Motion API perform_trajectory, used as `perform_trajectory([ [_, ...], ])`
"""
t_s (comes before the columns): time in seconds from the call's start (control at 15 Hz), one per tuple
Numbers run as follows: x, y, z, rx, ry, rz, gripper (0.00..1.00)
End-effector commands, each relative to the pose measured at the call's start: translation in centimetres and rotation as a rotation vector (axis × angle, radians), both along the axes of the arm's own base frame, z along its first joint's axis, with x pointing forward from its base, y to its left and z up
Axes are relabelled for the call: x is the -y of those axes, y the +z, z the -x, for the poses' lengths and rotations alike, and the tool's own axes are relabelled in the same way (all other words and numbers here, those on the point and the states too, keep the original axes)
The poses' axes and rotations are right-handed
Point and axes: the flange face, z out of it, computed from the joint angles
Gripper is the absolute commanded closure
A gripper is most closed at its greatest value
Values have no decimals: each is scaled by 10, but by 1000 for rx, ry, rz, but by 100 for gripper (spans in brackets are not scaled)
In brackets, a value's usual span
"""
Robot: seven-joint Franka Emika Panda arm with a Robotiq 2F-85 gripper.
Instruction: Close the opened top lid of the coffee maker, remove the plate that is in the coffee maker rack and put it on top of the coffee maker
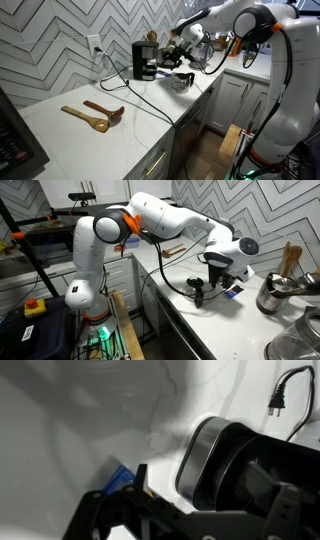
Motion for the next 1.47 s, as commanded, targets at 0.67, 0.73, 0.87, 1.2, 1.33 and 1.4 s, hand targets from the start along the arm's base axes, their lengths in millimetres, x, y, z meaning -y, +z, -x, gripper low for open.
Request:
perform_trajectory([
  [0.67,-7,-16,-18,89,129,33,0],
  [0.73,-8,-18,-20,100,139,35,0],
  [0.87,-9,-18,-24,130,155,43,10],
  [1.2,-9,-22,-32,214,106,35,5],
  [1.33,-9,-24,-35,241,77,23,10],
  [1.4,-9,-26,-36,252,65,11,31],
])
